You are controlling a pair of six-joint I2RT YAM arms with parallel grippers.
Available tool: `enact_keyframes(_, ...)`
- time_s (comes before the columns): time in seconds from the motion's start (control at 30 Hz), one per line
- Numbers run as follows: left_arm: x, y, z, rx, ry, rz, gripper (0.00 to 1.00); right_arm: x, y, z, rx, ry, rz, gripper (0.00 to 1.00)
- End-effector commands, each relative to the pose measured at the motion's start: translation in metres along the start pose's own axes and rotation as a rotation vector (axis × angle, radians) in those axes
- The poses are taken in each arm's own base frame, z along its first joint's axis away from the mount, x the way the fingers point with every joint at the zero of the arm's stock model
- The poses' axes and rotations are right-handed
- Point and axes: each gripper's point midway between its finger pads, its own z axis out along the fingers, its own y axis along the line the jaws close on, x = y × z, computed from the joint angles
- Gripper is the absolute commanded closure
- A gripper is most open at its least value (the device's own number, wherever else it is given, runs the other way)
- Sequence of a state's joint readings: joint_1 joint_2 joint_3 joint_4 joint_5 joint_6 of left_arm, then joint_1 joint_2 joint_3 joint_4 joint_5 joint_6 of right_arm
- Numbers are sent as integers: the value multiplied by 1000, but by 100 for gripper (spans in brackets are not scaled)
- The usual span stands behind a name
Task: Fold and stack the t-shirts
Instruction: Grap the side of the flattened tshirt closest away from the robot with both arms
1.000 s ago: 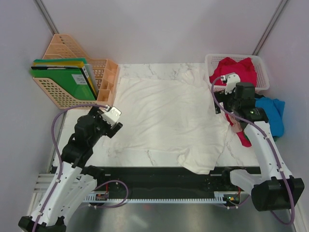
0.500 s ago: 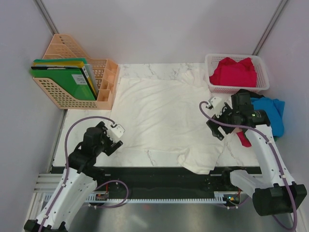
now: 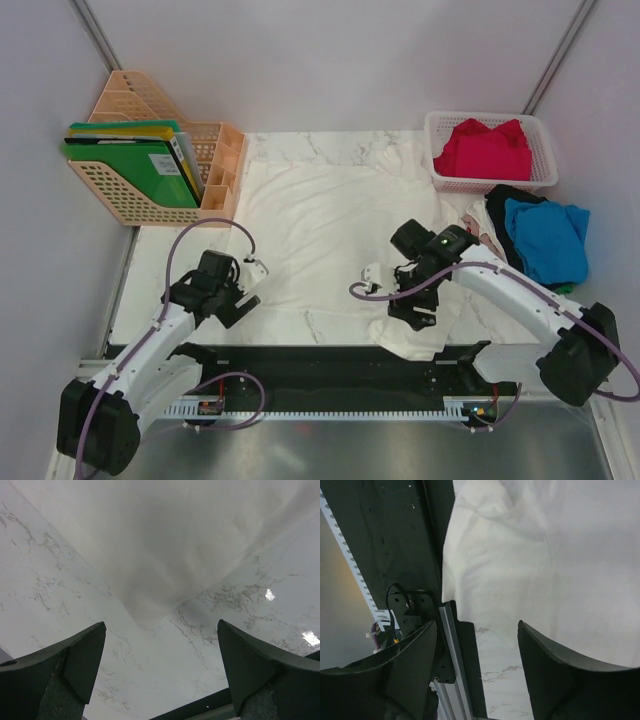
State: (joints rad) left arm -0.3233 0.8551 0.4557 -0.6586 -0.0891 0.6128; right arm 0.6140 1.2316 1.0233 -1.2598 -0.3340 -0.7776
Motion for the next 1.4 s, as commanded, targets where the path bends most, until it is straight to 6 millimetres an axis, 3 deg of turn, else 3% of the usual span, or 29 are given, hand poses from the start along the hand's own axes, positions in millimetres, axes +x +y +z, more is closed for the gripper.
enact_keyframes(0.0, -27, 11, -8, -13, -83, -39, 0, -6, 8, 21, -24, 83, -39, 30)
enact_keyframes(0.07, -25, 12, -6, -15, -63, -46, 0, -9, 24, 37, -65, 140, -114, 32)
enact_keyframes(0.2, -15, 10, 3, -10, -5, -56, 0, -9, 36, 55, -46, 214, -220, 30)
enact_keyframes(0.43, -18, 19, -2, -54, -5, -88, 0, -23, 20, 63, 49, 158, -250, 9)
enact_keyframes(0.67, -16, 23, 2, -69, 15, -82, 0, -27, 7, 85, 104, 133, -268, 9)
enact_keyframes(1.0, -14, 24, 3, -76, 16, -80, 0, -17, 7, 129, 64, 134, -216, 14)
enact_keyframes(1.17, -12, 25, 3, -86, 15, -78, 0, -17, 10, 129, 59, 127, -201, 18)
enact_keyframes(1.23, -12, 24, 3, -85, 14, -77, 0, -15, 10, 128, 62, 127, -199, 23)
enact_keyframes(1.37, -11, 23, 6, -77, 20, -79, 0, -13, 11, 129, 62, 133, -202, 42)
